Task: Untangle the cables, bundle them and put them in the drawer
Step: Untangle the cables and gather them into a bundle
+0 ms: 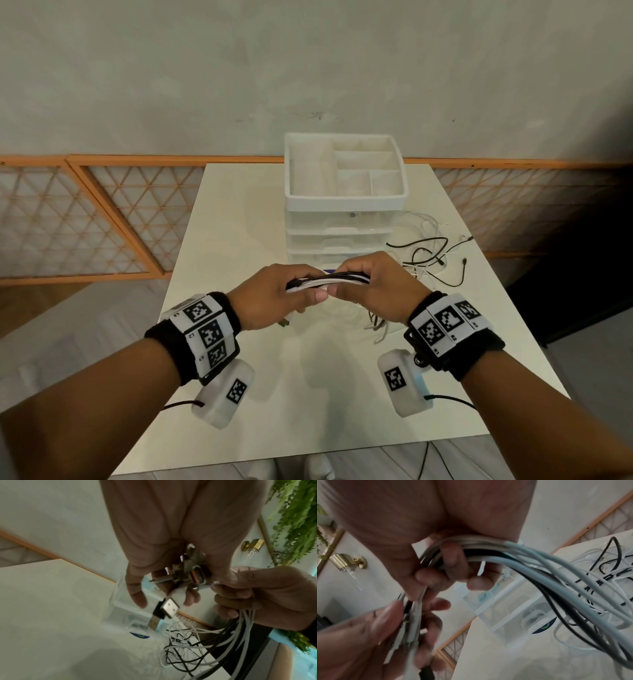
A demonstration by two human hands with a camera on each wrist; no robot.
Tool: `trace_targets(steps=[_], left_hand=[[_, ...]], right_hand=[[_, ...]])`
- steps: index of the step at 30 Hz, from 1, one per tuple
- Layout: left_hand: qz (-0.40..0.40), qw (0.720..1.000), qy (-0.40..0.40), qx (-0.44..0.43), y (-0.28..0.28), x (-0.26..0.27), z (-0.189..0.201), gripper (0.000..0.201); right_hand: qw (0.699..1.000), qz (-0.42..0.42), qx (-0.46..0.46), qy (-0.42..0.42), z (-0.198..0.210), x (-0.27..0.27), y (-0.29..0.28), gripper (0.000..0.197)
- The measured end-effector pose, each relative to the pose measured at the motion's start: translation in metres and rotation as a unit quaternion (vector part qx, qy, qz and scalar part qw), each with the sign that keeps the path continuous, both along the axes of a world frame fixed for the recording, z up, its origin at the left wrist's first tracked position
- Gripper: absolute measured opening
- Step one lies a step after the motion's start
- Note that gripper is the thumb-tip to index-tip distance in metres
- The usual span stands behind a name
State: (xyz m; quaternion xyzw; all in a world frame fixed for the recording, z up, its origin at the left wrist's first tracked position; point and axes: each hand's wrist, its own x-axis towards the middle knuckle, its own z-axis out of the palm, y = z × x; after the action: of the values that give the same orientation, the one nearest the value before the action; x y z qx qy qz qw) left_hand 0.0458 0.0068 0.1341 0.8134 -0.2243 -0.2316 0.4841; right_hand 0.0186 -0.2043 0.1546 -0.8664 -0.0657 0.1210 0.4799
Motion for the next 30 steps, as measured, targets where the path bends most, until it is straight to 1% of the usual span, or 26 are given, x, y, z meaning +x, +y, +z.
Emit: trace_targets(steps=[2,3,6,8,10,12,14,15,16,18,19,20,22,24,26,27,28,30], left_hand=[[0.005,1.000,0.006,0.019,0.007,0.002,-0.004,0.041],[0.008,1.000,0.008,0.028,0.010,0.002,-0.006,0.045],[0.009,0.999,0.007,0.048,0.014,0.003,-0.007,0.048],[-0.009,0.995,-0.030,0.095,0.013,0.004,-0.004,0.052],[-0.028,0.991,-0.044,0.121,0.012,0.006,0.001,0.066],[-0.041,0.991,-0.029,0.125,0.013,0.007,0.008,0.085],[-0.049,0.989,-0.047,0.131,0.011,0.007,0.022,0.099],[-0.043,0.990,-0.062,0.122,0.007,0.007,0.029,0.100],[-0.033,0.992,-0.072,0.098,0.001,0.006,0.035,0.097],[-0.027,0.995,-0.077,0.052,-0.017,0.003,0.042,0.084],[-0.029,0.994,-0.088,0.055,-0.026,0.000,0.041,0.078],[-0.029,0.992,-0.102,0.070,-0.034,-0.003,0.038,0.075],[0.006,0.989,-0.111,0.094,-0.042,-0.006,0.029,0.073],[0.048,0.986,-0.103,0.124,-0.043,-0.005,0.023,0.078],[0.060,0.977,-0.118,0.168,-0.038,0.000,0.020,0.087],[0.063,0.973,-0.123,0.187,-0.034,0.003,0.020,0.086],[0.065,0.970,-0.124,0.199,-0.030,0.006,0.023,0.081],[0.069,0.974,-0.108,0.189,-0.024,0.008,0.033,0.072]], right_hand=[[0.999,-0.021,0.026,-0.008,0.000,0.001,-0.004,0.005],[0.999,-0.025,0.027,-0.008,0.001,0.000,-0.007,0.006],[1.000,0.010,-0.023,0.008,0.004,-0.001,-0.011,0.012],[0.996,0.049,-0.072,0.008,0.004,-0.001,-0.008,0.016],[0.991,0.067,-0.112,-0.004,0.000,-0.002,-0.003,0.017],[0.990,0.060,-0.125,-0.016,-0.005,-0.002,0.001,0.017],[0.989,0.049,-0.138,-0.031,-0.009,-0.003,0.004,0.017],[0.987,0.048,-0.145,-0.041,-0.010,-0.004,0.006,0.018],[0.987,0.050,-0.145,-0.050,-0.010,-0.005,0.010,0.017],[0.987,0.058,-0.127,-0.074,-0.007,-0.004,0.020,0.012],[0.986,0.060,-0.123,-0.095,-0.004,-0.002,0.025,0.009],[0.984,0.055,-0.119,-0.116,-0.001,0.000,0.029,0.010],[0.986,0.013,-0.090,-0.143,0.001,0.003,0.032,0.018],[0.984,-0.039,-0.056,-0.167,-0.002,0.002,0.030,0.023],[0.985,-0.054,-0.008,-0.162,-0.007,-0.002,0.022,0.024],[0.989,-0.048,0.012,-0.141,-0.011,-0.003,0.016,0.020],[0.992,-0.038,0.021,-0.117,-0.015,-0.003,0.008,0.015],[0.996,-0.015,-0.011,-0.086,-0.030,-0.002,-0.012,0.011]])
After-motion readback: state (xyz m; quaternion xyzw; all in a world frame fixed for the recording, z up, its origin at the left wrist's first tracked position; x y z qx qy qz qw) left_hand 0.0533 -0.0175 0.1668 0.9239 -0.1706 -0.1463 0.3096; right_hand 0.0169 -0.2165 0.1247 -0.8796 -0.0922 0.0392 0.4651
